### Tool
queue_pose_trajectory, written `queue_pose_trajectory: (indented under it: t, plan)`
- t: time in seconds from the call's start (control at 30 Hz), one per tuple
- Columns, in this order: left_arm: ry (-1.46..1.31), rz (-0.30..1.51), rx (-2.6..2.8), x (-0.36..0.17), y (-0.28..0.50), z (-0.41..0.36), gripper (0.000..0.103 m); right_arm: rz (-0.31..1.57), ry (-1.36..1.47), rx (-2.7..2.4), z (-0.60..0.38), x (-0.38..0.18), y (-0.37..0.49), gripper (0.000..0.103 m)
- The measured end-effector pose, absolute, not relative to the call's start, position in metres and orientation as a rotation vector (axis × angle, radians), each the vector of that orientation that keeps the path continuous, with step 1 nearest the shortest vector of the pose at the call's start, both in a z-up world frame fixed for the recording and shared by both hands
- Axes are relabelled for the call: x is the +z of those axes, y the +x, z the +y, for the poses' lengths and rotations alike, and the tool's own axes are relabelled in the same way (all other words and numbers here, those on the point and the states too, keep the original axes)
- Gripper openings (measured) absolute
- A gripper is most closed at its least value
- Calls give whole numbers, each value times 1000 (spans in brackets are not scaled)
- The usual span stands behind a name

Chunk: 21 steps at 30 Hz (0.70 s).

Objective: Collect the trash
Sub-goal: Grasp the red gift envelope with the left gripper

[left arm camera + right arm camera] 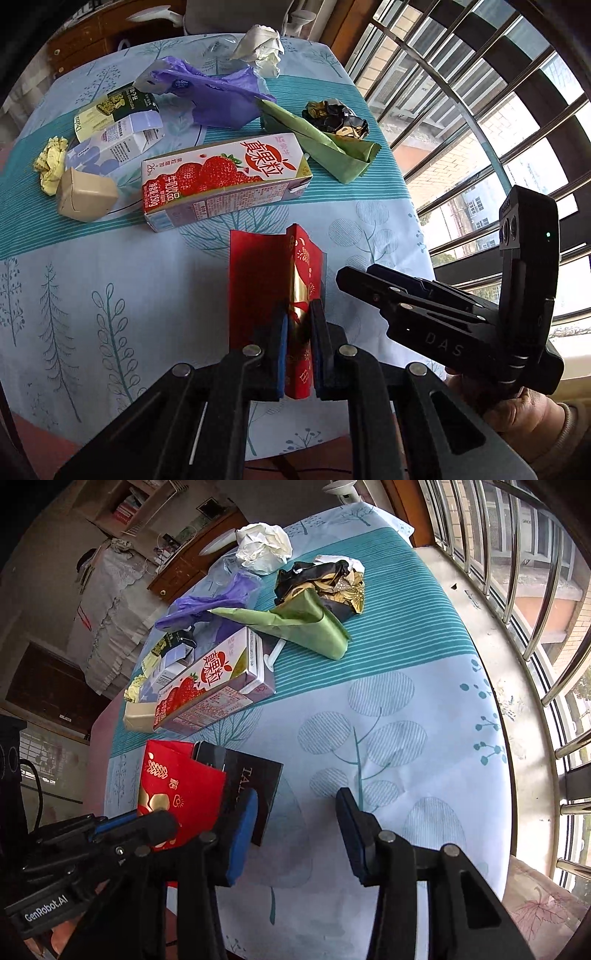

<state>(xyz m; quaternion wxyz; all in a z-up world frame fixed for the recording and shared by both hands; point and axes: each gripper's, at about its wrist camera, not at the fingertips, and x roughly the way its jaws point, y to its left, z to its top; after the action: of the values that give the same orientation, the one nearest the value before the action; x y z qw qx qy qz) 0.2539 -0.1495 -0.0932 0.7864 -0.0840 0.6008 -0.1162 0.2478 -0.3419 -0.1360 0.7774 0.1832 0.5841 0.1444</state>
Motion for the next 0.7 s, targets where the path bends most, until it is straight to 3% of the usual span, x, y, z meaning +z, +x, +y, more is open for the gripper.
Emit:
queue_pose_trajectory:
  t: [0.3, 0.5, 0.7]
  plan:
    - [-297, 1291, -127, -109, 244, -104, 7, 1270, 294, 411, -299, -137, 249, 44]
    - [-320, 1254, -112, -97, 239, -92, 6, 1292, 275, 469, -282, -136, 242, 28]
    - [-330, 1219, -164, -74, 231, -92, 5, 1291, 364, 522, -280, -128, 241, 28]
